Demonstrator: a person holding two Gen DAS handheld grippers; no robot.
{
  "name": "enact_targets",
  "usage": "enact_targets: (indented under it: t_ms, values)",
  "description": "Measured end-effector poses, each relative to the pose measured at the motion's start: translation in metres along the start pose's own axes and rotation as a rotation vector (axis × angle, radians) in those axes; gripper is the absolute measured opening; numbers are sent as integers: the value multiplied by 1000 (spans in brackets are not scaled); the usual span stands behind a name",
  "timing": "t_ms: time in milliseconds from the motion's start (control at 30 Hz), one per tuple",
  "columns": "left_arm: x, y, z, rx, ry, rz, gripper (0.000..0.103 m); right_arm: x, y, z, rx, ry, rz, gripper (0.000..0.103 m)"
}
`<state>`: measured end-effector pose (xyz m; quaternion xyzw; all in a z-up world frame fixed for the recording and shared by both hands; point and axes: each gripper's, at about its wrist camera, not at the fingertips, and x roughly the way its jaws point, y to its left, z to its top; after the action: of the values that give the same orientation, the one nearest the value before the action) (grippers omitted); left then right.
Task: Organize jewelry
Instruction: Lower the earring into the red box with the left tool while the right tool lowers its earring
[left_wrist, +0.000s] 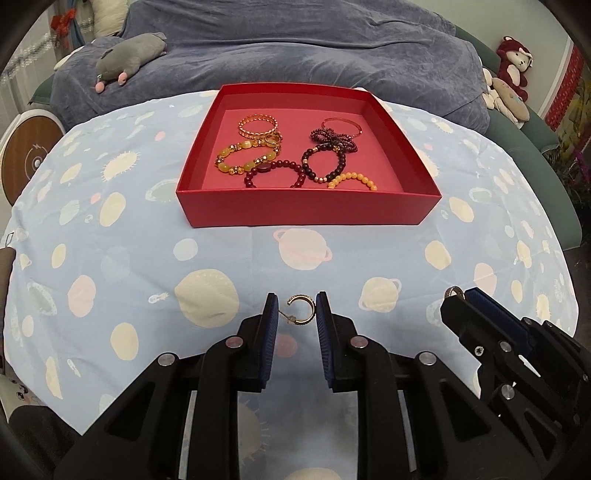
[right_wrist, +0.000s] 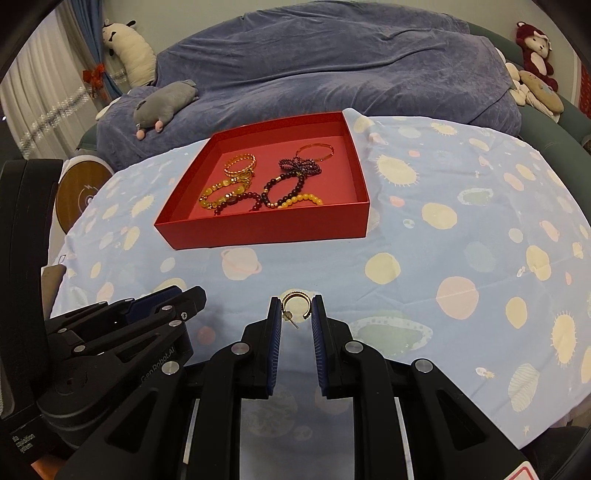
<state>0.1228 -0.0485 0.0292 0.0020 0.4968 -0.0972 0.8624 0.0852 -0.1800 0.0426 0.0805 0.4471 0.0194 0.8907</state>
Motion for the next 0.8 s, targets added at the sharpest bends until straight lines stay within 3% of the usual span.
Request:
enact_targets:
  t_ms: [433,800]
  values:
    - [-21,9,14,-23,-28,-2,21,-16,13,22,-31,-54,9,16]
    - [-15,10,58,-13,-59,5,21,-2,15,68,-47,-92,27,16]
